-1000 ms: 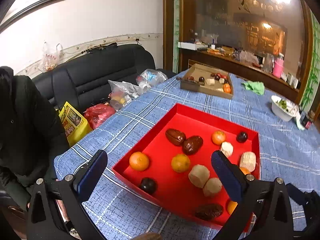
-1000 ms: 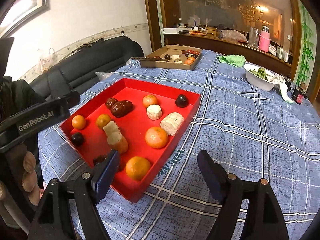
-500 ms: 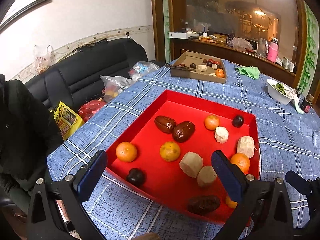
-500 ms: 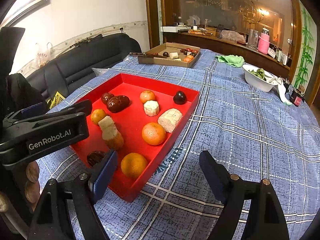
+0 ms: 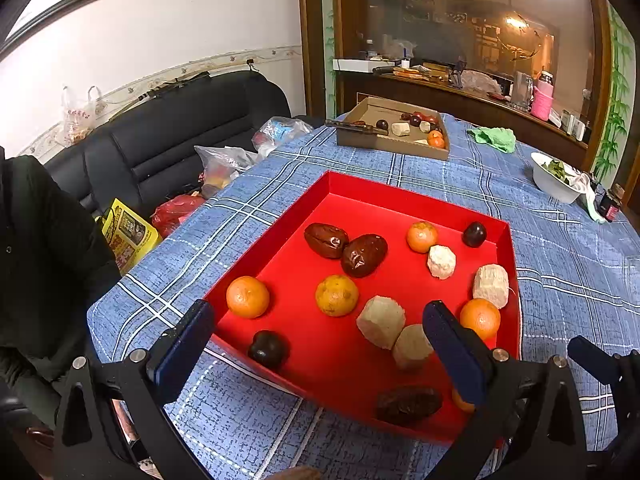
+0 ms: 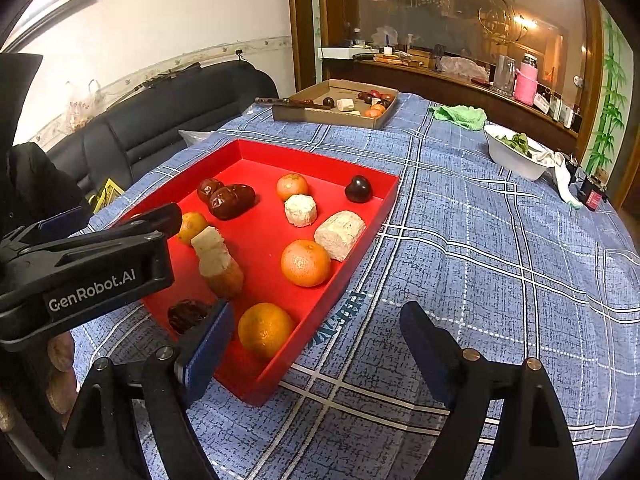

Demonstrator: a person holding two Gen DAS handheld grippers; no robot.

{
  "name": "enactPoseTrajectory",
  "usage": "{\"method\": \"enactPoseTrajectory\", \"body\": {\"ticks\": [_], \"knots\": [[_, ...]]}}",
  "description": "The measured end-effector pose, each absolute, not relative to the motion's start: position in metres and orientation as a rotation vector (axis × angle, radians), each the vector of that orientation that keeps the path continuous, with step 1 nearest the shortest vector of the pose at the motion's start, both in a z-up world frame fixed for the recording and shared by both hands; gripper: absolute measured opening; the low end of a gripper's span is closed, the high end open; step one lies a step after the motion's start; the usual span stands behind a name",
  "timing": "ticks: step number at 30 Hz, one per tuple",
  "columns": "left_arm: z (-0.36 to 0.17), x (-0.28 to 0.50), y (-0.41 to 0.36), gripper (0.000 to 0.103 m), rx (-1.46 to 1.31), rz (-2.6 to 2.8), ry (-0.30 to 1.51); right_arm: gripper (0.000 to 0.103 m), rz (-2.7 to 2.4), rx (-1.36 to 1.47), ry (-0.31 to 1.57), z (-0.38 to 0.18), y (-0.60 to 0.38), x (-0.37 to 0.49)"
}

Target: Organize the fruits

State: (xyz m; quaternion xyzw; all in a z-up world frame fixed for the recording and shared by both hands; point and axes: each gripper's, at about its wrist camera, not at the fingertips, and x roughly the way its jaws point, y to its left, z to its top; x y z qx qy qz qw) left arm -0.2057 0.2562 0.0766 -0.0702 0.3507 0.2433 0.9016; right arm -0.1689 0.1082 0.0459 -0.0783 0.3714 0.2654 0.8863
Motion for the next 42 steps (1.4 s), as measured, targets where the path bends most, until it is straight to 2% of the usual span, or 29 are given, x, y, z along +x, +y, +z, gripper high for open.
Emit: {"method": "enactPoseTrajectory", "body": {"ticks": [34,42], "knots": [[0.081,-0.209,0.259,0.103,-0.165,0.481,0.684,0.091,0.554,-0.188,0.762,0.049,0.115,-0.171],[0.098,-0.212,0.276,0.103,-0.198,0.501,0.660,0.091,0.556,-0.183,0.735,0.061,0.119,-0.165]]}}
